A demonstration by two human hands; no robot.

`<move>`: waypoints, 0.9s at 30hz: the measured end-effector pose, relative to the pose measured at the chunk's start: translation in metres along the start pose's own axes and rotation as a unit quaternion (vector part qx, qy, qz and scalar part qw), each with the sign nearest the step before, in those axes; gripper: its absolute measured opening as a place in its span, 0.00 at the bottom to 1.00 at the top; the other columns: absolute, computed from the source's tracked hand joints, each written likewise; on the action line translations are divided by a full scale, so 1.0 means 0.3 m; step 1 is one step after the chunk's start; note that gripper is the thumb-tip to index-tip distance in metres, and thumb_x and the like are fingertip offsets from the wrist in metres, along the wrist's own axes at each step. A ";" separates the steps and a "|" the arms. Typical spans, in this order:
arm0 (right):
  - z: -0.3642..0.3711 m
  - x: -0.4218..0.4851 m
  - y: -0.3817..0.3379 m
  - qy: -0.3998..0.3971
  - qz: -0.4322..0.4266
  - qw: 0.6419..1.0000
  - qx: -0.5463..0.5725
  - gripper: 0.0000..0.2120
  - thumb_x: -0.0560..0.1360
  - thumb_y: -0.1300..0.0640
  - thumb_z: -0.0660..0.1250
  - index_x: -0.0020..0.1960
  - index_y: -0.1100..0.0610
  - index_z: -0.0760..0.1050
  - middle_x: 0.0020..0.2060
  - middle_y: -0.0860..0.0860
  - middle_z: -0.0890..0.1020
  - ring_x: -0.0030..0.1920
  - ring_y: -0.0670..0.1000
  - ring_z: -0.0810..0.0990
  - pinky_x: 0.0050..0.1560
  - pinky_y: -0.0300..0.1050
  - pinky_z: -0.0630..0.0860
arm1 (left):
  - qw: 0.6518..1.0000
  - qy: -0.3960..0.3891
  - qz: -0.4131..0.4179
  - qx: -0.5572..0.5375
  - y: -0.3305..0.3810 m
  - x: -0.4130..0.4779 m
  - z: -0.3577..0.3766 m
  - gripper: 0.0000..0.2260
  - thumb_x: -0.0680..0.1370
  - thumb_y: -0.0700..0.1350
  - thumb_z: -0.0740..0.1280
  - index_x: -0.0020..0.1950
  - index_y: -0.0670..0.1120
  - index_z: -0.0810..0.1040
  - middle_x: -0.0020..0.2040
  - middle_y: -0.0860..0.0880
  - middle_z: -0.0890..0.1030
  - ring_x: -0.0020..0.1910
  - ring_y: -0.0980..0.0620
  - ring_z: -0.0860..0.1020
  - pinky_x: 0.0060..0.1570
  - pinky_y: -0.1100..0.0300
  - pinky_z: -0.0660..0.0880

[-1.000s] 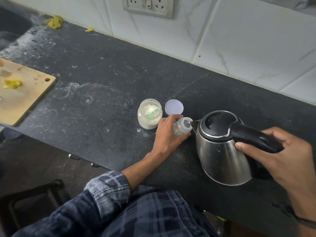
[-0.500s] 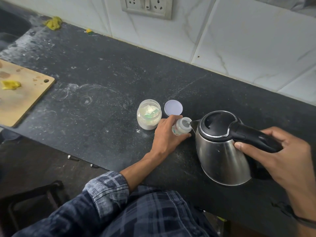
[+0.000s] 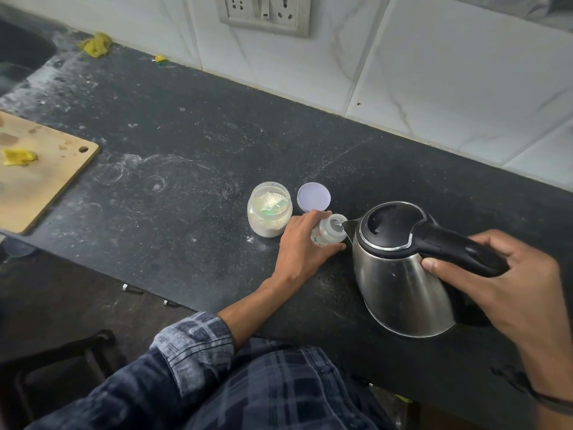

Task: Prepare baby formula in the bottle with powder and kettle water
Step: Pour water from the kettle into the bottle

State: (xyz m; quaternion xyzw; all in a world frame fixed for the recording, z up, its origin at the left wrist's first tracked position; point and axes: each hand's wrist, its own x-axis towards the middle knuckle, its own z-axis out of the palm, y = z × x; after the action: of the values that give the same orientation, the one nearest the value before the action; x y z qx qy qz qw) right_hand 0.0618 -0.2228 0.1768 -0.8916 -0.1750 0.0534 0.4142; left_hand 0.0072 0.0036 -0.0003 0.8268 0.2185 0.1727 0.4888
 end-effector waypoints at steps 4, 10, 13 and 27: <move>0.002 0.003 -0.010 -0.001 -0.003 1.000 0.000 0.14 0.62 0.55 0.84 0.41 0.44 0.81 0.37 0.45 0.84 0.38 0.48 0.82 0.35 0.32 0.73 | 1.000 -0.001 -0.006 -0.004 -0.005 0.001 0.003 0.25 0.66 0.54 0.83 0.59 0.54 0.77 0.52 0.61 0.79 0.54 0.53 0.76 0.55 0.51 0.76; 0.004 0.006 -0.018 -0.005 0.001 1.000 0.003 0.15 0.62 0.55 0.84 0.41 0.45 0.81 0.36 0.44 0.84 0.36 0.45 0.82 0.34 0.29 0.73 | 1.000 0.000 -0.013 -0.007 -0.009 0.005 0.004 0.25 0.66 0.53 0.83 0.58 0.55 0.77 0.52 0.59 0.80 0.54 0.53 0.76 0.55 0.50 0.76; 0.004 0.007 -0.017 -0.006 0.002 1.000 0.000 0.15 0.62 0.55 0.84 0.42 0.45 0.81 0.36 0.44 0.84 0.36 0.45 0.81 0.34 0.30 0.73 | 1.000 0.000 -0.012 -0.009 -0.009 0.005 0.004 0.25 0.66 0.53 0.83 0.58 0.54 0.76 0.52 0.60 0.79 0.54 0.53 0.76 0.55 0.50 0.76; 0.006 0.012 -0.009 -0.002 0.011 1.000 0.001 0.14 0.62 0.55 0.84 0.42 0.47 0.81 0.35 0.45 0.84 0.35 0.46 0.81 0.33 0.31 0.72 | 0.999 -0.002 -0.036 -0.016 -0.018 0.006 0.005 0.27 0.65 0.54 0.83 0.59 0.55 0.75 0.54 0.56 0.80 0.56 0.52 0.78 0.57 0.48 0.77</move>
State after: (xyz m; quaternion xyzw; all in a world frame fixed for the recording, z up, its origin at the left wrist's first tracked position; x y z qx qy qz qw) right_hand 0.0639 -0.2185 0.1778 -0.8931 -0.1660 0.0601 0.4137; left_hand 0.0083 0.0057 -0.0057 0.8109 0.2446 0.1564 0.5081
